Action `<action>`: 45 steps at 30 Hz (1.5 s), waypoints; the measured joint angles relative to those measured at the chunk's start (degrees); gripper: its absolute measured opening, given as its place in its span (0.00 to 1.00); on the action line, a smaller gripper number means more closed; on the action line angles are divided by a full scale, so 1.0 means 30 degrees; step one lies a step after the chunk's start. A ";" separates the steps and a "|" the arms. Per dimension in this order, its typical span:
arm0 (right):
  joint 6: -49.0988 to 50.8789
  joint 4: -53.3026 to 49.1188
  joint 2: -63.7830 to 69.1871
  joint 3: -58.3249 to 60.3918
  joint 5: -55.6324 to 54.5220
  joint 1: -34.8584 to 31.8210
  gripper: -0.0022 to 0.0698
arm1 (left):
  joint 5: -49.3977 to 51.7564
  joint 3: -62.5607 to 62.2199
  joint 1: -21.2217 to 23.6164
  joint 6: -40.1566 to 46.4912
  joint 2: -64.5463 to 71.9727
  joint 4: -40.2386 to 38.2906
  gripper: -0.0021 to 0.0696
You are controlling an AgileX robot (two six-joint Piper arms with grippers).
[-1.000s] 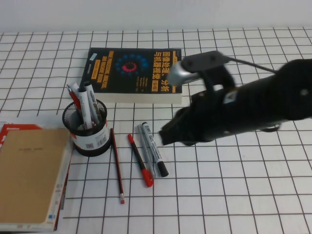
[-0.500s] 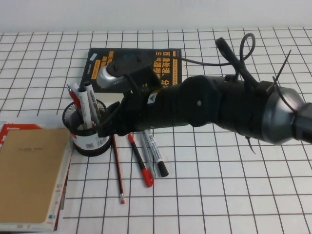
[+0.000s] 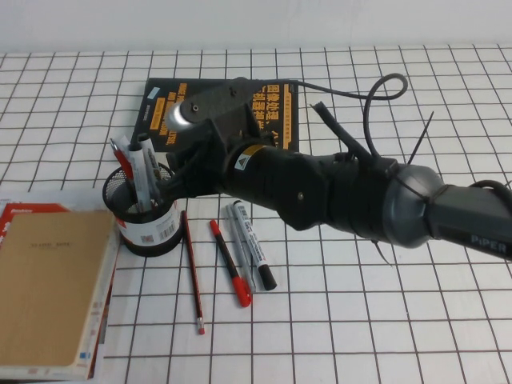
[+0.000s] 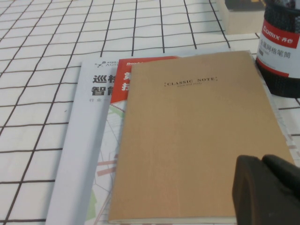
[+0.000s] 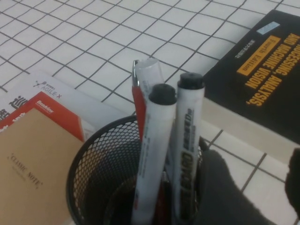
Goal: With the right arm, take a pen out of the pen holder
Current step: 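Take a marker out of the pen holder and lay it on the table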
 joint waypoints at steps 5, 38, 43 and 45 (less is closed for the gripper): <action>0.0000 -0.0130 0.0433 -0.0255 -0.0203 0.0327 0.43 | 0.0000 0.0000 0.0000 0.0000 0.0000 0.0000 0.02; 0.0000 -0.0287 0.3519 -0.3081 -0.1963 0.0641 0.43 | 0.0000 0.0000 0.0000 0.0000 0.0000 0.0000 0.02; 0.0000 -0.0287 0.4006 -0.3764 -0.1826 0.0641 0.43 | 0.0000 0.0000 0.0000 0.0000 0.0000 0.0000 0.02; 0.0000 -0.0287 0.4038 -0.3810 -0.1832 0.0641 0.43 | 0.0000 0.0000 0.0000 0.0000 0.0000 0.0000 0.02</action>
